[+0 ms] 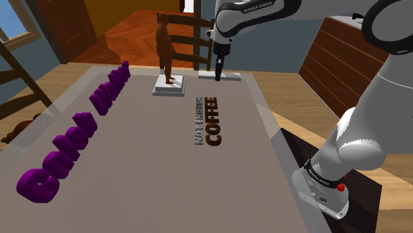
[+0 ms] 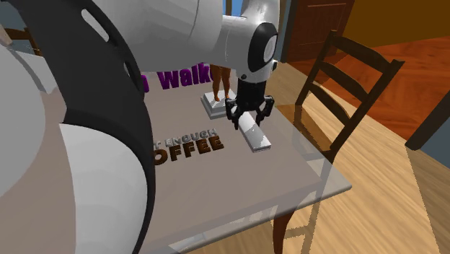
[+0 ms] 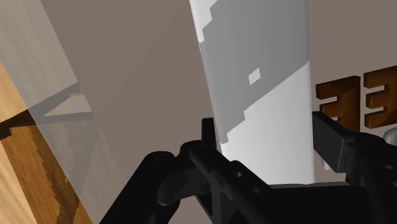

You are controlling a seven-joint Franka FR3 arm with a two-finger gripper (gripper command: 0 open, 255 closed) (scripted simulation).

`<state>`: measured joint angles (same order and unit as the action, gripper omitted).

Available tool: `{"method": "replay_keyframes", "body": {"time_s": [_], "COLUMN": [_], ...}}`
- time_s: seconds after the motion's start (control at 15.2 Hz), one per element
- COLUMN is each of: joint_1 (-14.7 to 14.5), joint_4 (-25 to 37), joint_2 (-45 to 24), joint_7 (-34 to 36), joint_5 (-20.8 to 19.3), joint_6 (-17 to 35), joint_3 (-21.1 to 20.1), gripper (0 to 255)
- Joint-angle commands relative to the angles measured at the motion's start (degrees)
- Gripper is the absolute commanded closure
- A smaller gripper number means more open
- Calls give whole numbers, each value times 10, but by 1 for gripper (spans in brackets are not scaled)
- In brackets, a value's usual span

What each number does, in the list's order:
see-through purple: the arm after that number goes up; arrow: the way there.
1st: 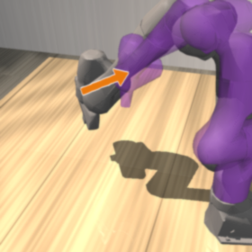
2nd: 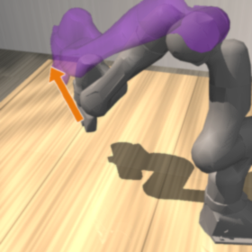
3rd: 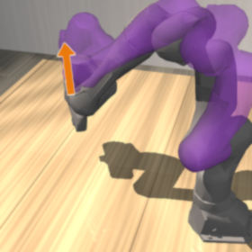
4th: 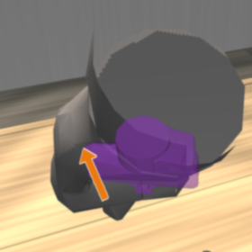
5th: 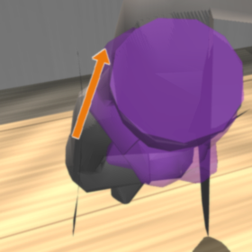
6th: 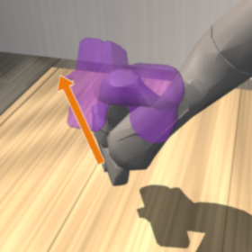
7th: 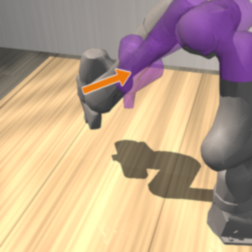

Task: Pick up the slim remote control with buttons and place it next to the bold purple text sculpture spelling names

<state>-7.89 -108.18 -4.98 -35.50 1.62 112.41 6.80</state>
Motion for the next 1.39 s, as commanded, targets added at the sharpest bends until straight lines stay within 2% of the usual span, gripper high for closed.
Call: {"method": "replay_keyframes", "body": {"time_s": [0.0, 1.06, 1.32], "joint_1": [0, 1, -27], "joint_4": [11, 119, 91], "joint_2": [5, 14, 37], "joint_7": [0, 2, 56], "joint_5": [-1, -3, -5], "joint_6": [-16, -133, -126], "joint_3": [1, 1, -24], "gripper": [255, 255, 255]}}
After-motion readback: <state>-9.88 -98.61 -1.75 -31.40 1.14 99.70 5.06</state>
